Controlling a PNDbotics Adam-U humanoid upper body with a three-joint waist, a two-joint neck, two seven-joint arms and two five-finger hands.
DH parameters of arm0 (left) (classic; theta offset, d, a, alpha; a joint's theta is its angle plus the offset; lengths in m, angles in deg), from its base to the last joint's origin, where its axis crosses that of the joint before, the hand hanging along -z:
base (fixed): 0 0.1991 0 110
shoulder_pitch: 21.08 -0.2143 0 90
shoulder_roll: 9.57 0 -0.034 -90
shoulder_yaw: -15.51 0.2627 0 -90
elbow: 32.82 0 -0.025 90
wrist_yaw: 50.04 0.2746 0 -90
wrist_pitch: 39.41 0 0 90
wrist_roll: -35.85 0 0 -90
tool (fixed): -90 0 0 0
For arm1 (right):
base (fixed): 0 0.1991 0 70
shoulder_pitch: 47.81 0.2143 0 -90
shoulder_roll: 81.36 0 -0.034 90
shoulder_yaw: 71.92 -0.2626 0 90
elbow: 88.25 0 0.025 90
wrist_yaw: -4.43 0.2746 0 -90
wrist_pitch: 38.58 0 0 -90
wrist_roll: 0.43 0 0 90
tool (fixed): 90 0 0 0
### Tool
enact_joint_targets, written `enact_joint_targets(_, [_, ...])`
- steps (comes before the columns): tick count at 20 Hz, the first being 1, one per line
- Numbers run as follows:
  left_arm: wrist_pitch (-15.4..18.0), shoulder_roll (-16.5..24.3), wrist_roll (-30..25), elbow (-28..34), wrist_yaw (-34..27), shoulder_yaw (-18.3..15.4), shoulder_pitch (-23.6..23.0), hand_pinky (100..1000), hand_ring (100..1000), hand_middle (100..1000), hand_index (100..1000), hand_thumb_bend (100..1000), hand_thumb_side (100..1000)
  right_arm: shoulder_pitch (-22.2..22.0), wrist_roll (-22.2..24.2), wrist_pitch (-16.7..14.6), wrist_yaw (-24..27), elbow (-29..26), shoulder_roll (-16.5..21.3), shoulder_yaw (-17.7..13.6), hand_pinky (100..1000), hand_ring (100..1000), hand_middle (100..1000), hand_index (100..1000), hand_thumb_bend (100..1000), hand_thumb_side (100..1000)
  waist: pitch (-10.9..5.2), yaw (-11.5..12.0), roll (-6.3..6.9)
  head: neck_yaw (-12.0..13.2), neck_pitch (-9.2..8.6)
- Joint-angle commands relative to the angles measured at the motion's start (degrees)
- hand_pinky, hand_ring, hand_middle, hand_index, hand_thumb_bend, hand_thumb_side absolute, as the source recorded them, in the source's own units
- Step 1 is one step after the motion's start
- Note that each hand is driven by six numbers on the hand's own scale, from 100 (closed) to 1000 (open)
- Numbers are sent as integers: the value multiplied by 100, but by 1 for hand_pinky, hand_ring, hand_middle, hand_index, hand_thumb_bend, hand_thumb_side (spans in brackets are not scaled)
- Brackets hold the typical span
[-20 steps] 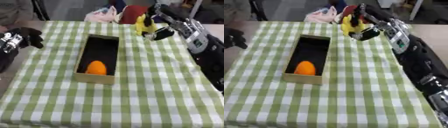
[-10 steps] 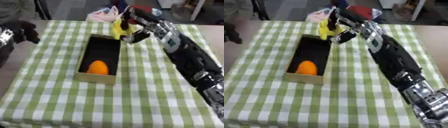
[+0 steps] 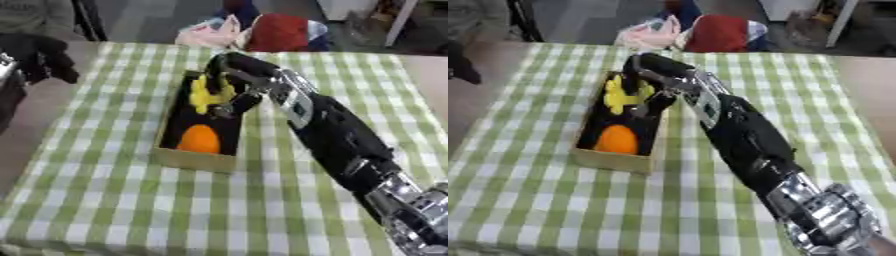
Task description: Pick up objects on the table and place them in the box.
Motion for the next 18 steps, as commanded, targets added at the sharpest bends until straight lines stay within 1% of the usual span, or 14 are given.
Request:
enact_joint_targets(1, [-19, 51, -7, 108, -24, -25, 107, 640, 605, 565, 734, 102, 834, 90, 358, -108, -219, 7, 38, 3, 741, 867, 812, 887, 381, 413, -60, -13, 21, -8, -65])
enact_joint_targets(2, [-23, 52, -7, 103, -20, -32, 97, 640, 605, 565, 734, 101, 835, 85, 511, -114, -258, 32, 49, -9, 753, 881, 836, 903, 407, 459, -59, -23, 20, -5, -69])
enact_joint_targets(3, [-26, 53, -4, 96, -15, -39, 90, 639, 605, 565, 734, 101, 836, 83, 629, -116, -264, 39, 61, -38, 756, 886, 844, 908, 418, 475, -59, -34, 21, 2, -73])
enact_joint_targets(4, [-28, 55, 1, 91, -12, -46, 85, 639, 605, 565, 734, 101, 836, 83, 696, -110, -230, 30, 80, -79, 754, 885, 839, 910, 412, 470, -59, -46, 22, 14, -77])
enact_joint_targets(5, [-27, 58, 4, 88, -9, -52, 78, 639, 605, 565, 734, 101, 836, 87, 721, -98, -165, 9, 106, -114, 749, 880, 824, 906, 371, 466, -58, -59, 24, 24, -79])
enact_joint_targets(6, [-24, 67, 9, 86, -6, -60, 66, 639, 605, 565, 734, 101, 837, 93, 696, -80, -55, -35, 148, -149, 744, 876, 811, 903, 385, 425, -59, -77, 26, 40, -80])
enact_joint_targets(8, [-19, 88, 25, 76, 11, -84, 28, 639, 605, 565, 733, 100, 838, 116, 603, -24, 254, -162, 263, -181, 736, 869, 790, 898, 355, 370, -64, -117, 26, 72, -77])
enact_joint_targets(10, [-16, 108, 52, 63, 29, -116, -10, 639, 606, 564, 732, 100, 839, 142, 461, 88, 705, -378, 424, -194, 729, 865, 776, 893, 324, 322, -68, -166, 21, 102, -73])
enact_joint_targets(11, [-14, 118, 65, 58, 39, -128, -28, 639, 606, 564, 732, 100, 839, 147, 412, 164, 958, -509, 510, -171, 728, 865, 775, 892, 321, 317, -69, -186, 18, 116, -70])
enact_joint_targets(12, [-14, 132, 80, 47, 53, -146, -57, 639, 606, 564, 732, 100, 841, 146, 350, 258, 1253, -682, 622, -155, 723, 863, 769, 886, 311, 276, -73, -220, 18, 149, -62])
enact_joint_targets(13, [-11, 143, 93, 38, 67, -162, -83, 639, 606, 565, 732, 100, 842, 133, 309, 375, 1543, -865, 730, -118, 720, 862, 765, 881, 299, 260, -77, -247, 18, 170, -55])
enact_joint_targets(15, [-10, 164, 138, 6, 106, -209, -141, 639, 606, 564, 731, 100, 843, 38, 234, 679, 2214, -1325, 989, -36, 716, 863, 760, 875, 292, 244, -85, -314, 24, 225, -50])
enact_joint_targets(17, [-7, 185, 199, -35, 160, -263, -208, 639, 606, 564, 731, 100, 844, -149, 220, 1041, 2904, -1876, 1307, 66, 711, 864, 756, 874, 276, 230, -89, -385, 44, 303, -52])
enact_joint_targets(18, [-5, 192, 230, -56, 187, -288, -241, 639, 606, 564, 730, 101, 845, -264, 235, 1228, 3225, -2164, 1471, 108, 710, 868, 755, 872, 252, 227, -90, -423, 55, 333, -50])
